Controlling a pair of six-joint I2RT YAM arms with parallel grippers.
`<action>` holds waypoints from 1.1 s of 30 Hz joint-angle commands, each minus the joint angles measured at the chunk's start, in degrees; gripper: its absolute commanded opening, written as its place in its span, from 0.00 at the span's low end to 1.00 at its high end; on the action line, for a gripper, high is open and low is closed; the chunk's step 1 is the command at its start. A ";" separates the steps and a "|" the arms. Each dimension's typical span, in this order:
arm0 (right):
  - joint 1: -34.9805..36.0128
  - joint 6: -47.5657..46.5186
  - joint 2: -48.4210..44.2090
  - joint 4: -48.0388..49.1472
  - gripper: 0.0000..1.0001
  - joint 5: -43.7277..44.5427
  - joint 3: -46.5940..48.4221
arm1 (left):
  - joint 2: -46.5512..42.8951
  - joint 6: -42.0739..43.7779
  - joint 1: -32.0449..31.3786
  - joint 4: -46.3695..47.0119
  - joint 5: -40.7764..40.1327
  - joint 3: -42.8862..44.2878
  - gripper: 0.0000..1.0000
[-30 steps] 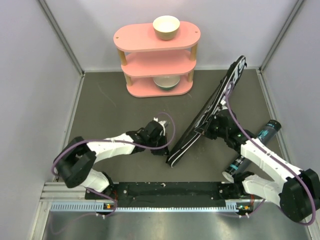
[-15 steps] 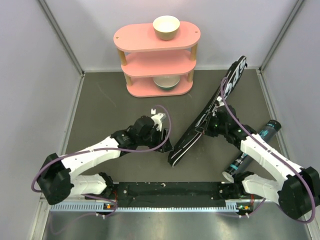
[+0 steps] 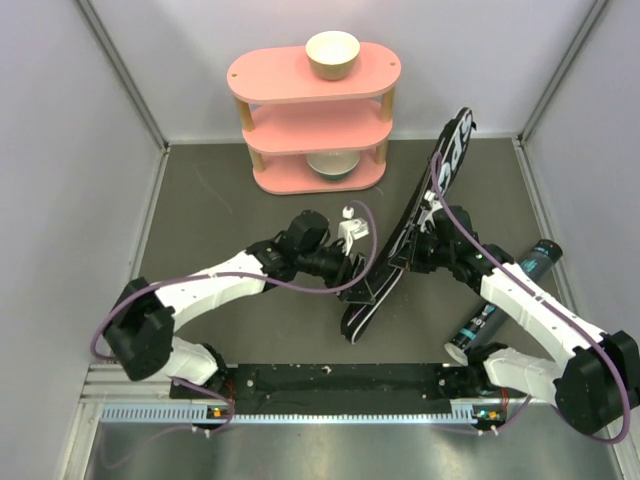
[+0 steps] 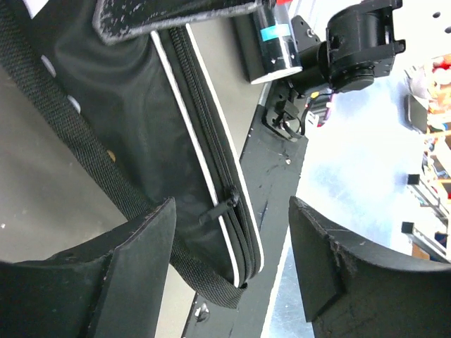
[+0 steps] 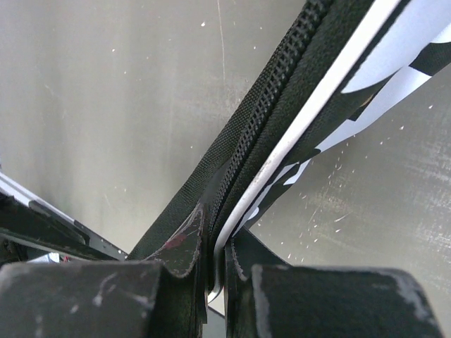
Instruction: Pack up the badminton gear
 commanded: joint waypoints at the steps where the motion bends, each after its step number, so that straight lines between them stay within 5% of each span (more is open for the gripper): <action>1: -0.20 -3.42 -1.33 5.28 0.00 -2.23 4.06 | 5.15 2.34 0.77 4.41 9.36 4.59 0.67; 5: -0.20 -3.33 -1.50 5.28 0.00 -2.50 4.06 | 7.35 2.78 0.77 5.81 13.58 4.69 0.52; 27: -0.29 -2.45 -0.45 6.59 0.00 -4.08 3.89 | 5.16 8.23 -2.84 -0.95 4.80 2.05 0.43; 33: -0.38 -2.10 -0.27 6.77 0.00 -4.26 3.80 | 3.31 7.87 -3.10 -1.13 2.78 1.00 0.28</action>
